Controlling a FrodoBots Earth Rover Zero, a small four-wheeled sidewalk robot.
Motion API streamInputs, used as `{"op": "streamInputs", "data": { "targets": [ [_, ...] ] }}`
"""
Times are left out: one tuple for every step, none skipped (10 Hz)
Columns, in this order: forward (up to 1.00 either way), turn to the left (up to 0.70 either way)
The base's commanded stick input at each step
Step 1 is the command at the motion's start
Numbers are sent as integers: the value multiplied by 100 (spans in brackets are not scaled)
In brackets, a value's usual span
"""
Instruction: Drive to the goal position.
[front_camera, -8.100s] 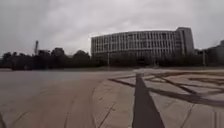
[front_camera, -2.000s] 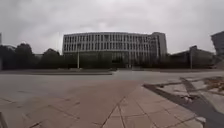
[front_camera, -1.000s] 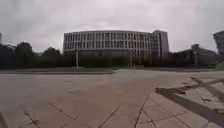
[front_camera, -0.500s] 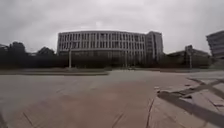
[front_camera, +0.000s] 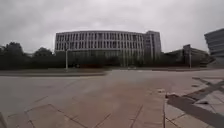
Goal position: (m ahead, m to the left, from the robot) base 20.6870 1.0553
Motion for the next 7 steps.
{"op": "streamInputs", "data": {
  "targets": [
    [100,-20],
    [100,0],
    [100,0],
    [100,0],
    [100,0],
    [100,0],
    [100,0]
  ]
}}
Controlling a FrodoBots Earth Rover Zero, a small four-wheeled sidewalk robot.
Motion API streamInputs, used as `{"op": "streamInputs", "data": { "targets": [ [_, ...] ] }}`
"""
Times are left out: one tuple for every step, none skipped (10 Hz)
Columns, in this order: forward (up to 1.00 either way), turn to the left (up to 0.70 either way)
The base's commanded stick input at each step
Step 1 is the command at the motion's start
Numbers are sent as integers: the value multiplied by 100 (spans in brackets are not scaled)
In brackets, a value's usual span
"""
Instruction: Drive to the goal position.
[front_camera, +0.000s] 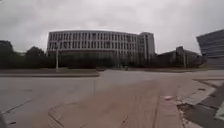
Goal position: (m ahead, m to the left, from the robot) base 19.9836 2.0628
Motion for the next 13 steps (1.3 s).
{"op": "streamInputs", "data": {
  "targets": [
    [100,-3],
    [100,-20],
    [100,-32],
    [100,0],
    [100,0],
    [100,-1],
    [100,-15],
    [100,-29],
    [100,-7],
    [100,-27],
    [100,-33],
    [100,-34],
    [100,-34]
  ]
}}
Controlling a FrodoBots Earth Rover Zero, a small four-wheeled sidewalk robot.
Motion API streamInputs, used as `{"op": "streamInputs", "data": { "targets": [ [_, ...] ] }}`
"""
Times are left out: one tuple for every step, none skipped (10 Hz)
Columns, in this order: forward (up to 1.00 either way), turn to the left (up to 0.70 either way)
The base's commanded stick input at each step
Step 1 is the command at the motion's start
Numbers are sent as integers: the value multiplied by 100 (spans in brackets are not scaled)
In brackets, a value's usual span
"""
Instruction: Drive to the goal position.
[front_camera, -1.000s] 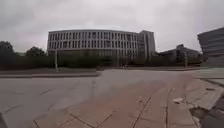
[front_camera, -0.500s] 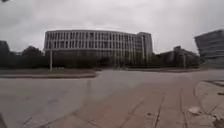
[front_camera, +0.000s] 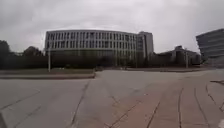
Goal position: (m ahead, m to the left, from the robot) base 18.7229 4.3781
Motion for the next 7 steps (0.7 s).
{"op": "streamInputs", "data": {
  "targets": [
    [100,-34],
    [100,-33],
    [100,-28],
    [100,-7],
    [100,0],
    [100,0],
    [100,0]
  ]
}}
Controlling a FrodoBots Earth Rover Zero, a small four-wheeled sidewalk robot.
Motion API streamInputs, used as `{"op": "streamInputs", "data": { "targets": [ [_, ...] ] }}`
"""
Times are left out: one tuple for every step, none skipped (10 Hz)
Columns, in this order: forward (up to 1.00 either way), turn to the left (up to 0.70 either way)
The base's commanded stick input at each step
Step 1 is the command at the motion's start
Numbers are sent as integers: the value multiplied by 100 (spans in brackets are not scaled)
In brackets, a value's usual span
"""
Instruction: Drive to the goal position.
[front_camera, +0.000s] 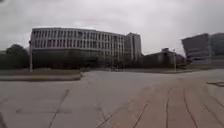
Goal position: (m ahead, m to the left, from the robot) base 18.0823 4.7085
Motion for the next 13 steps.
{"op": "streamInputs", "data": {
  "targets": [
    [100,0],
    [100,0],
    [100,0],
    [100,0],
    [100,0],
    [100,0],
    [100,0],
    [100,0],
    [100,0],
    [100,0],
    [100,0],
    [100,0],
    [100,0]
  ]
}}
